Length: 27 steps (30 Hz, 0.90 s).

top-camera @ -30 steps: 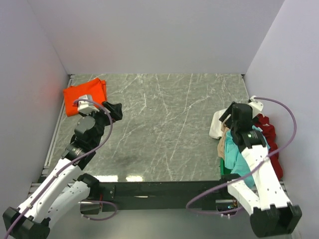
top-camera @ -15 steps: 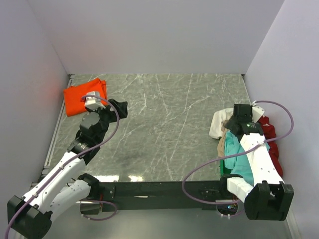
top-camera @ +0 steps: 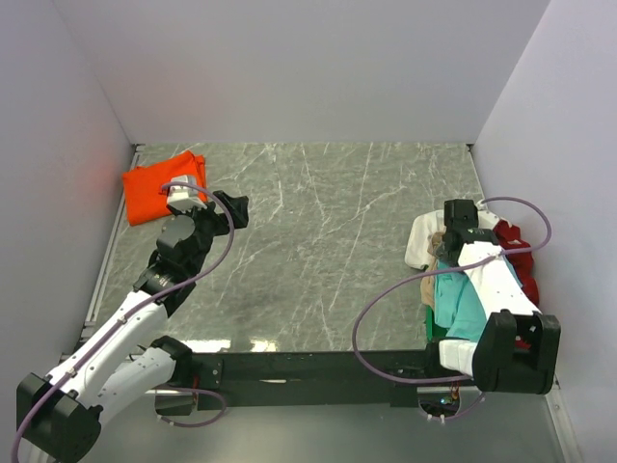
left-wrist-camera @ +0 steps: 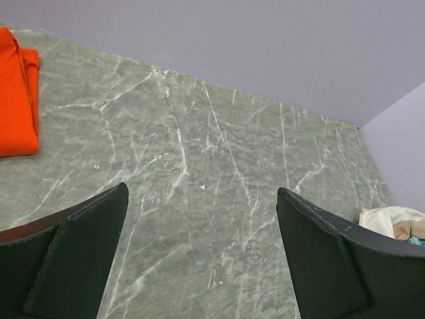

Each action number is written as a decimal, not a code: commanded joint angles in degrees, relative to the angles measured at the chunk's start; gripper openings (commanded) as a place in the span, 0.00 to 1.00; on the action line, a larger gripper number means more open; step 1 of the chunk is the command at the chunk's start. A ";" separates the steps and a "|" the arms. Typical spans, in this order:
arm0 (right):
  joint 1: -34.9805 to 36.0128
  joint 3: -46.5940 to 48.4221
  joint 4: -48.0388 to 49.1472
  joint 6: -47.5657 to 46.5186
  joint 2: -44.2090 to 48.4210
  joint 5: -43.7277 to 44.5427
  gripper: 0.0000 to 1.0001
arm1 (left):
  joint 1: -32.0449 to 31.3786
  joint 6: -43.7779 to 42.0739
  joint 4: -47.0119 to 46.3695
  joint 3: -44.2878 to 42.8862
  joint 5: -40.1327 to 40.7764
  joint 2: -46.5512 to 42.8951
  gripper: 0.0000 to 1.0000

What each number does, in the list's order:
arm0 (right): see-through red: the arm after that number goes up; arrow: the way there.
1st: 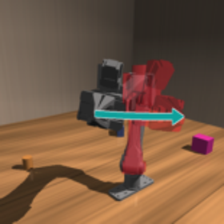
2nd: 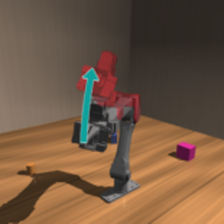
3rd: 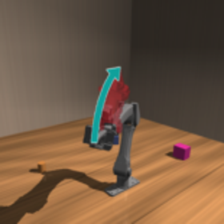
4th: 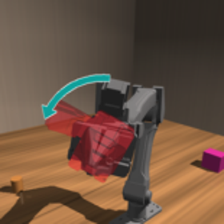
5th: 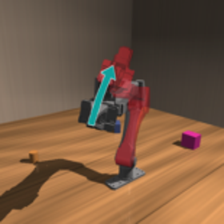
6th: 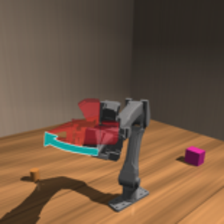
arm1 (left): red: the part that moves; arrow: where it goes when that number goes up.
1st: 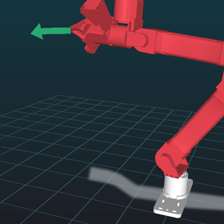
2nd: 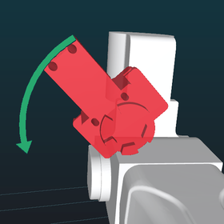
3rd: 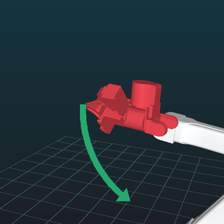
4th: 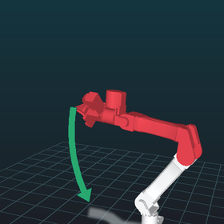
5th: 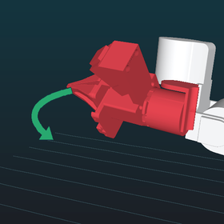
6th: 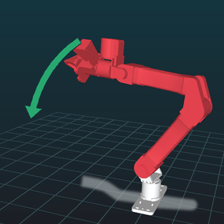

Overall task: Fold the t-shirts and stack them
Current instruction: Grab the tshirt from the pile

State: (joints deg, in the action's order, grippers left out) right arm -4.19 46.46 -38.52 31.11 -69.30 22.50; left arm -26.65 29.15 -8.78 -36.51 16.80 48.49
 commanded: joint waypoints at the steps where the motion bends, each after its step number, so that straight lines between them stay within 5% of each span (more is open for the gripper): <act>1: -0.38 0.65 0.47 0.70 -0.23 0.61 0.39 | 0.29 -1.20 -2.39 0.48 0.43 -0.94 0.99; 4: -0.38 1.44 -0.93 0.96 1.87 0.44 0.09 | 0.38 -1.11 -2.39 0.74 0.60 -1.12 0.99; 6: -0.38 1.79 -1.64 1.05 3.72 0.35 0.00 | 0.38 -0.93 -2.47 0.65 0.43 -1.03 0.99; 19: -0.30 5.58 -0.33 0.00 29.73 -6.76 0.00 | 0.46 -0.23 -0.37 0.48 1.13 -2.43 0.99; 27: -0.30 5.66 18.02 2.10 35.82 -30.19 0.00 | 0.55 -0.06 2.88 1.00 2.54 -6.30 1.00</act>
State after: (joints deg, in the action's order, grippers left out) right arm -4.38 49.28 -32.86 31.92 -32.38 5.41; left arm -26.30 29.19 -6.42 -35.81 18.15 44.10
